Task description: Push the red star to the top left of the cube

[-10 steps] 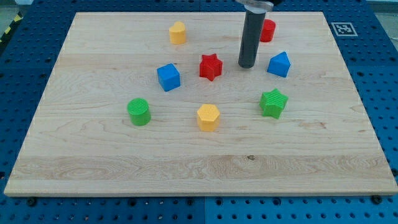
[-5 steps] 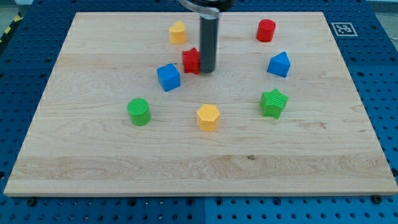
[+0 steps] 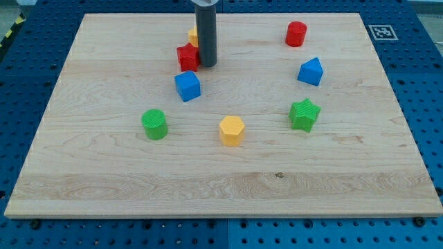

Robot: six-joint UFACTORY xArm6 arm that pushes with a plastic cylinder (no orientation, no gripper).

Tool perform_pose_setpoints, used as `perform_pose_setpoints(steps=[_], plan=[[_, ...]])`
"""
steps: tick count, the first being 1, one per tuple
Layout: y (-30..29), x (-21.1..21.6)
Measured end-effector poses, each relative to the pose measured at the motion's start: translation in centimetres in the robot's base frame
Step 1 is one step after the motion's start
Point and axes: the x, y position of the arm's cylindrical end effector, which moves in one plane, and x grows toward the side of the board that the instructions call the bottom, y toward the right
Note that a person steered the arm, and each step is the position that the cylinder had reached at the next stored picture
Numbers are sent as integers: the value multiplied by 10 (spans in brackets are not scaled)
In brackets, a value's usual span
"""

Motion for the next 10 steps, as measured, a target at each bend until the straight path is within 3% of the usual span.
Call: perform_pose_setpoints(steps=[3, 5, 9, 10], plan=[[-14, -36], [-56, -36], [-49, -12], [-16, -12]])
